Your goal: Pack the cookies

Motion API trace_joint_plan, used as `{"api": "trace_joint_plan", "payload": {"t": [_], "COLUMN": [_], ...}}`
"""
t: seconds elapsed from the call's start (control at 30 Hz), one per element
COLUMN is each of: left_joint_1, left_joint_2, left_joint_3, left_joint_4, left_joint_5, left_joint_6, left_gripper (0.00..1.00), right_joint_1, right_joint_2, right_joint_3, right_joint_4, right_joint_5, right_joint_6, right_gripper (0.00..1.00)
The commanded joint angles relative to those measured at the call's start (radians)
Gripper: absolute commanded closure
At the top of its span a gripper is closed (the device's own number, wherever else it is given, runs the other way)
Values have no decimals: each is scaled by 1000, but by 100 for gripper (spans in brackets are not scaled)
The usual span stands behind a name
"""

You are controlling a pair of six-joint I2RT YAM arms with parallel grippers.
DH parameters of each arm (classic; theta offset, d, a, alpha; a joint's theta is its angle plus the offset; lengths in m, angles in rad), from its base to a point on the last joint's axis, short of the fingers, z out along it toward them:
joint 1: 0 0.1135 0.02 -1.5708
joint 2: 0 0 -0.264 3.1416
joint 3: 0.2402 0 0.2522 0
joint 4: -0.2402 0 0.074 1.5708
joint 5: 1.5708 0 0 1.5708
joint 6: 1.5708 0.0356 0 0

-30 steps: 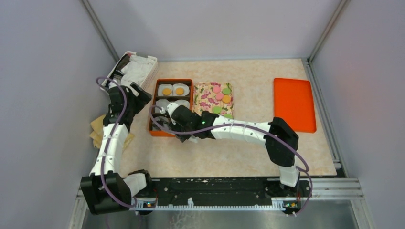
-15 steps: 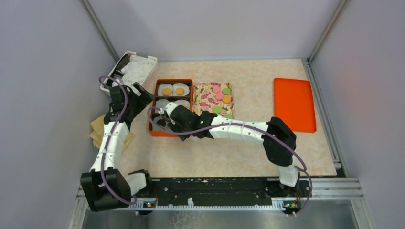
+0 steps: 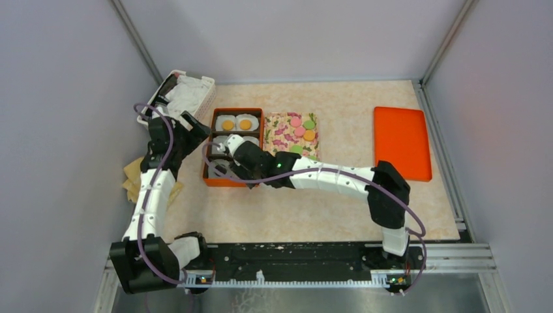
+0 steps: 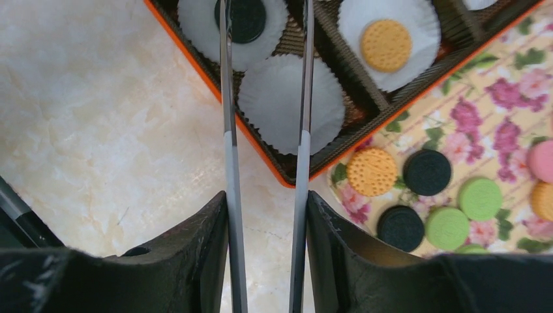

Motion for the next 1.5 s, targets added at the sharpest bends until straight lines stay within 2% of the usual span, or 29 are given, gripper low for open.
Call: {"api": "trace_joint_plan", "payload": {"t": [0.0, 0.37, 0.77, 1.13, 1.47], "left_joint_1": [6, 5, 3, 3, 4], "left_joint_2": [-52, -62, -44, -40, -38], "left_joint_3": [38, 11, 4, 3, 5], "left_joint_4": [36, 42, 32, 34, 37], "left_joint_5": [8, 59, 91, 89, 95], "left_joint_6": [19, -2, 6, 8, 7], "left_gripper": [5, 6, 6, 7, 7], "right_joint_1": [1, -18, -55, -103, -123], "right_joint_2": [-177, -383, -425, -394, -382], "right_joint_3": [19, -212, -441, -517, -525], "right_joint_4": [41, -11, -31, 15, -13], "right_joint_5": [128, 348, 284, 228, 253], "right_joint_6": [-17, 68, 214, 264, 277], "right_gripper": [59, 62, 62, 62, 62]}}
